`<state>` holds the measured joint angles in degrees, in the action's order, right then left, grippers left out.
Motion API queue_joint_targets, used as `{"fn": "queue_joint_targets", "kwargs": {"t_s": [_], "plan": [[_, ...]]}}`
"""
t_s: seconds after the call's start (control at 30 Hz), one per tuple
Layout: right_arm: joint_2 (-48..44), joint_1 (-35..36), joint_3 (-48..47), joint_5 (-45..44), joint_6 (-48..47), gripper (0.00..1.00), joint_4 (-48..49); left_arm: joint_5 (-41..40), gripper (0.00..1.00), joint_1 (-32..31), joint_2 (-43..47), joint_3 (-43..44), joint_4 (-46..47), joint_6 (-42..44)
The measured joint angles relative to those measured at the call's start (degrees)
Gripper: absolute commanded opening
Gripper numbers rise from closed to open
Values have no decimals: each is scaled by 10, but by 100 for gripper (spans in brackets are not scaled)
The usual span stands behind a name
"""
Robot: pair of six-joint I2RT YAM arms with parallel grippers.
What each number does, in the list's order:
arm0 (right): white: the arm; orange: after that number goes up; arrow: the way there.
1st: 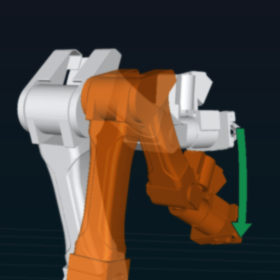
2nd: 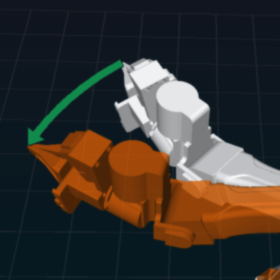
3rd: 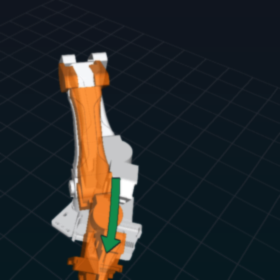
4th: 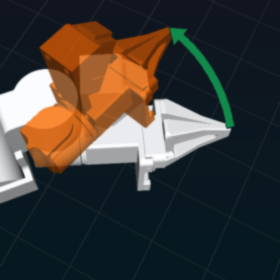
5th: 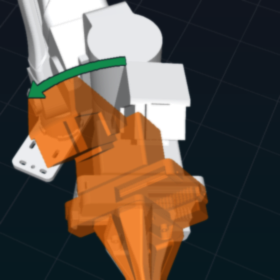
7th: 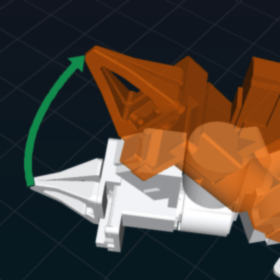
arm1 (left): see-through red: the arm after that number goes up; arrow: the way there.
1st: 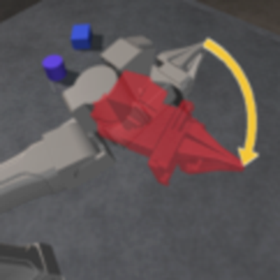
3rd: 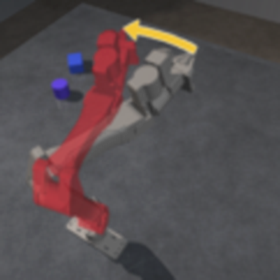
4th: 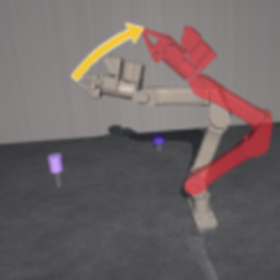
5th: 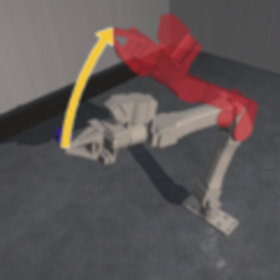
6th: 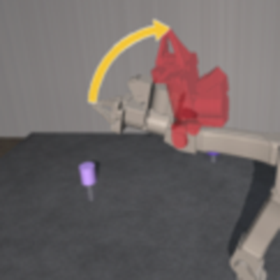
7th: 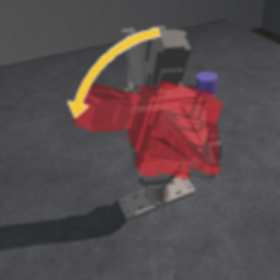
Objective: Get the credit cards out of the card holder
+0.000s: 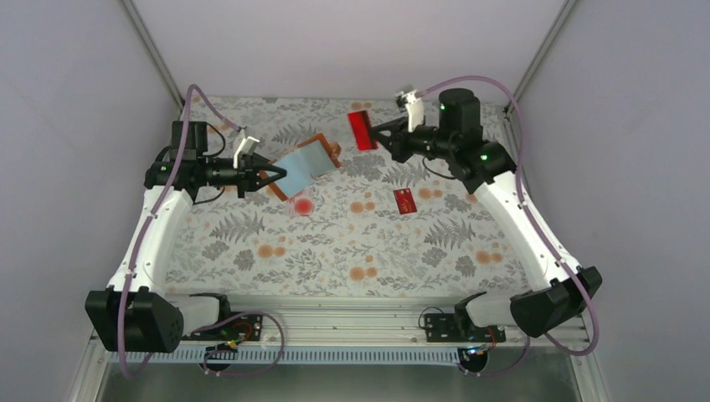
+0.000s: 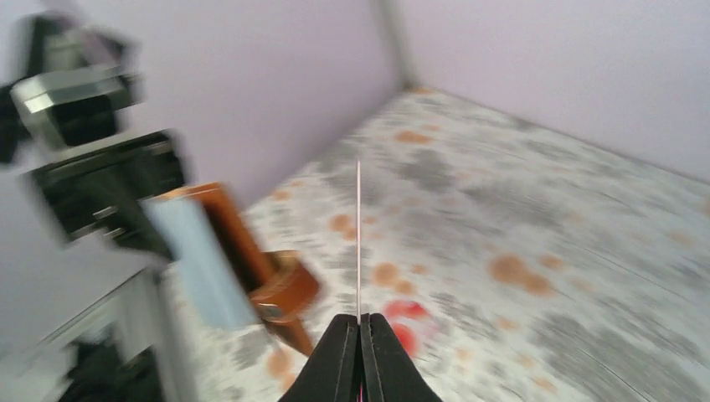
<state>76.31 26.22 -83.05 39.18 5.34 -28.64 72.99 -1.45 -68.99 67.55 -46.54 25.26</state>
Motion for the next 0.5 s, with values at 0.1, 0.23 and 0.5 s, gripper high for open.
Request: {"fn": "queue_joint_targets", "kwargs": {"t_s": [0.1,0.23,0.5], "plan": [[9,-16,-34,-136,29,4,-61,-54,2,11,0,-12,27,-39],[14,-19,-36,-299,69,4,-124,-122,2,25,0,-17,54,-80],[136,-12,-2,-493,122,4,-199,-165,2,36,0,-19,80,-110]]}}
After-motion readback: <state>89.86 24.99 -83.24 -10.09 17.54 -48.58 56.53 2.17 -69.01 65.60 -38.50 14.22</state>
